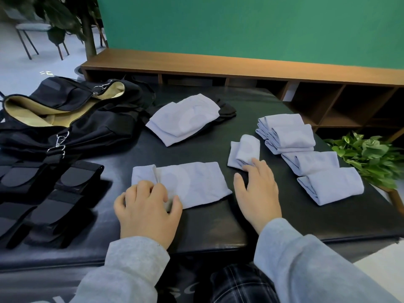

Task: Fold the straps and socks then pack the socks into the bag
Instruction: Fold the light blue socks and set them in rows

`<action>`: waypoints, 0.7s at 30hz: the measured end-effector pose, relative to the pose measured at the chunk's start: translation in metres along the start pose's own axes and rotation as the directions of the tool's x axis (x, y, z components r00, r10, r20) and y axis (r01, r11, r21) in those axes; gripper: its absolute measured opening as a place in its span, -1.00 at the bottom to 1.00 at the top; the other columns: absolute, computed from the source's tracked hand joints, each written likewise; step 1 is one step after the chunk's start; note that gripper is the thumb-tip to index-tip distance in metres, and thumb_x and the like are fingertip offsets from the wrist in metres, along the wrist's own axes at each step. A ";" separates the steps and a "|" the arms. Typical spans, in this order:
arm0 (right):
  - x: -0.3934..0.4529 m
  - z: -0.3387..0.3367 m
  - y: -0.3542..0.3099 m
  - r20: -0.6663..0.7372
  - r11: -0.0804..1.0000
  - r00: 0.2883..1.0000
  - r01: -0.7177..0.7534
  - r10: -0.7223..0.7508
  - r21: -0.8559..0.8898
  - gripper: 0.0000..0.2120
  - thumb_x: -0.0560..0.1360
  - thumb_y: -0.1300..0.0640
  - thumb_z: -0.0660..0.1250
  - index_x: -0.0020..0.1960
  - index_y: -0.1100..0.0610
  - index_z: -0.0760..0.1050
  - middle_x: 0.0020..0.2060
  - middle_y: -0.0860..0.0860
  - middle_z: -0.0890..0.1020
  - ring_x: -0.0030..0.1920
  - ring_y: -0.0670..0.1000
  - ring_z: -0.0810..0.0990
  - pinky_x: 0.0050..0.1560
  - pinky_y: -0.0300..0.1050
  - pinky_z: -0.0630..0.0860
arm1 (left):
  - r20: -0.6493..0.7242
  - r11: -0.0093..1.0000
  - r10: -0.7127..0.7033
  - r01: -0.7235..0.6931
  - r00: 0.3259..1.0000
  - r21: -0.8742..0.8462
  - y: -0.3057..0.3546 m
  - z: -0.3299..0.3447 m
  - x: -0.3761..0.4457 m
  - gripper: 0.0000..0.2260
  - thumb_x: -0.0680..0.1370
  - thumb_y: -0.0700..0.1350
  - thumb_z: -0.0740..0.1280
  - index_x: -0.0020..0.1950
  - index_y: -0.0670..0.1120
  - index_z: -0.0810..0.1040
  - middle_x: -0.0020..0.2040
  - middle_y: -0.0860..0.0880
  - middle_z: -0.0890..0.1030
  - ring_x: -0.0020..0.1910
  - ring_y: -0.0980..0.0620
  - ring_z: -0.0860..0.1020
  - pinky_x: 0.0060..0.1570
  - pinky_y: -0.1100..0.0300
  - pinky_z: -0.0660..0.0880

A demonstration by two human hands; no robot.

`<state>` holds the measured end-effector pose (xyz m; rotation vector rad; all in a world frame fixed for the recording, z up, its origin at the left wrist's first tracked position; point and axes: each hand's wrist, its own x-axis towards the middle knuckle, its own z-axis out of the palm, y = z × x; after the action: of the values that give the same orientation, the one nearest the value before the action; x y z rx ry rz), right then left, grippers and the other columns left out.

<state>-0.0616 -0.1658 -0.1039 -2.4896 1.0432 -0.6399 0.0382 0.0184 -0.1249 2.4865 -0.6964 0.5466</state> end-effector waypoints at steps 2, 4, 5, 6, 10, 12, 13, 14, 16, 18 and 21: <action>-0.007 -0.001 -0.003 -0.022 0.984 0.986 0.165 -0.164 0.069 -0.56 0.52 -0.09 0.07 0.29 0.06 0.43 0.38 -0.08 0.35 0.41 -0.08 0.20 0.36 -0.15 0.12 | 0.012 1.000 0.015 -0.014 1.000 -0.027 0.000 0.001 0.001 -0.86 0.38 0.05 0.34 -0.32 0.05 0.46 -0.21 0.09 0.45 -0.10 -0.02 0.43 0.15 0.01 0.12; -0.014 -0.002 -0.007 0.076 0.953 0.951 0.297 -0.301 0.060 -0.44 0.45 -0.18 -0.06 0.31 0.01 0.42 0.36 -0.13 0.39 0.41 -0.11 0.24 0.35 -0.19 0.10 | 0.035 0.999 0.003 -0.002 0.999 -0.045 0.001 0.000 0.001 -0.86 0.36 -0.04 0.45 -0.29 0.05 0.49 -0.20 0.09 0.47 -0.07 -0.03 0.45 0.20 -0.04 0.12; -0.015 -0.002 -0.007 0.143 0.943 0.932 0.331 -0.332 0.032 -0.40 0.44 -0.22 -0.11 0.32 -0.02 0.40 0.35 -0.17 0.39 0.42 -0.13 0.21 0.39 -0.19 0.06 | 0.042 0.999 -0.008 0.010 0.999 -0.049 0.002 0.000 0.001 -0.86 0.36 -0.07 0.46 -0.28 0.05 0.50 -0.20 0.08 0.48 -0.06 -0.03 0.46 0.21 -0.07 0.12; -0.015 -0.001 -0.007 0.194 0.936 0.918 0.351 -0.345 0.001 -0.38 0.42 -0.24 -0.13 0.32 -0.04 0.40 0.33 -0.20 0.40 0.42 -0.15 0.20 0.43 -0.16 0.03 | 0.040 0.999 -0.016 0.018 0.999 -0.049 0.002 -0.001 0.001 -0.89 0.37 -0.06 0.44 -0.28 0.05 0.51 -0.19 0.09 0.48 -0.05 -0.02 0.46 0.23 -0.09 0.12; -0.014 0.000 -0.006 0.118 0.925 0.921 0.377 -0.370 -0.042 -0.58 0.43 -0.20 -0.01 0.00 -0.04 0.53 -0.06 -0.18 0.52 0.09 -0.10 0.40 0.25 -0.22 0.15 | 0.045 1.000 -0.023 0.024 0.999 -0.015 0.003 -0.004 0.001 -0.79 0.42 0.09 0.13 -0.22 0.06 0.52 -0.16 0.11 0.50 0.02 0.00 0.43 0.25 -0.10 0.10; -0.015 0.001 -0.004 0.053 0.912 0.912 0.408 -0.406 -0.038 -0.68 0.44 -0.15 0.08 -0.22 -0.01 0.52 -0.23 -0.16 0.47 -0.08 -0.09 0.36 0.07 -0.27 0.14 | 0.073 1.000 -0.022 0.022 0.997 0.001 0.004 -0.005 0.002 -0.70 0.43 0.12 0.07 -0.13 0.05 0.55 -0.06 0.11 0.54 0.13 -0.01 0.42 0.27 -0.11 0.07; -0.017 0.001 -0.003 0.025 0.899 0.899 0.437 -0.437 -0.021 -0.70 0.44 -0.11 0.11 -0.29 0.01 0.51 -0.26 -0.16 0.44 -0.12 -0.10 0.33 0.04 -0.28 0.13 | 0.106 1.000 -0.027 0.026 0.994 0.009 0.006 -0.006 0.002 -0.64 0.43 0.14 0.04 -0.04 0.06 0.56 0.02 0.10 0.55 0.21 -0.01 0.40 0.29 -0.10 0.02; -0.018 0.000 -0.003 -0.003 0.880 0.880 0.475 -0.475 -0.004 -0.70 0.45 -0.07 0.15 -0.34 0.03 0.50 -0.28 -0.16 0.42 -0.14 -0.10 0.31 0.02 -0.28 0.13 | 0.158 0.999 -0.031 0.029 0.987 0.019 0.008 -0.008 0.003 -0.56 0.43 0.18 -0.01 0.07 0.07 0.55 0.14 0.11 0.53 0.31 0.00 0.33 0.31 -0.07 -0.05; -0.022 -0.002 -0.003 -0.041 0.829 0.829 0.559 -0.558 0.025 -0.71 0.44 -0.01 0.21 -0.39 0.07 0.49 -0.28 -0.13 0.42 -0.15 -0.07 0.33 -0.01 -0.26 0.18 | 0.285 0.997 -0.023 0.002 0.958 0.074 0.011 -0.011 0.006 -0.38 0.39 0.27 -0.17 0.33 0.13 0.38 0.40 0.16 0.32 0.45 0.08 0.11 0.34 -0.02 -0.19; -0.025 -0.004 -0.005 -0.049 0.761 0.763 0.646 -0.645 0.048 -0.73 0.43 0.02 0.24 -0.40 0.10 0.48 -0.26 -0.08 0.46 -0.15 -0.02 0.37 -0.08 -0.20 0.25 | 0.400 0.994 0.014 -0.055 0.916 0.091 0.012 -0.011 0.011 -0.25 0.32 0.33 -0.30 0.46 0.17 0.12 0.52 0.19 0.03 0.49 0.13 -0.10 0.38 -0.04 -0.23; -0.029 -0.004 -0.007 -0.042 0.710 0.716 0.697 -0.697 0.100 -0.75 0.43 0.05 0.24 -0.38 0.12 0.48 -0.19 -0.05 0.51 -0.13 -0.01 0.42 -0.13 -0.12 0.34 | 0.482 0.990 0.071 -0.123 0.874 0.076 0.013 -0.010 0.013 -0.21 0.27 0.35 -0.33 0.49 0.19 -0.03 0.52 0.17 -0.16 0.49 0.12 -0.23 0.43 -0.07 -0.21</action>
<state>-0.0780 -0.1402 -0.1052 -2.7444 -0.0086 -0.8684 0.0388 0.0097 -0.1060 2.7228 -1.0040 -0.0152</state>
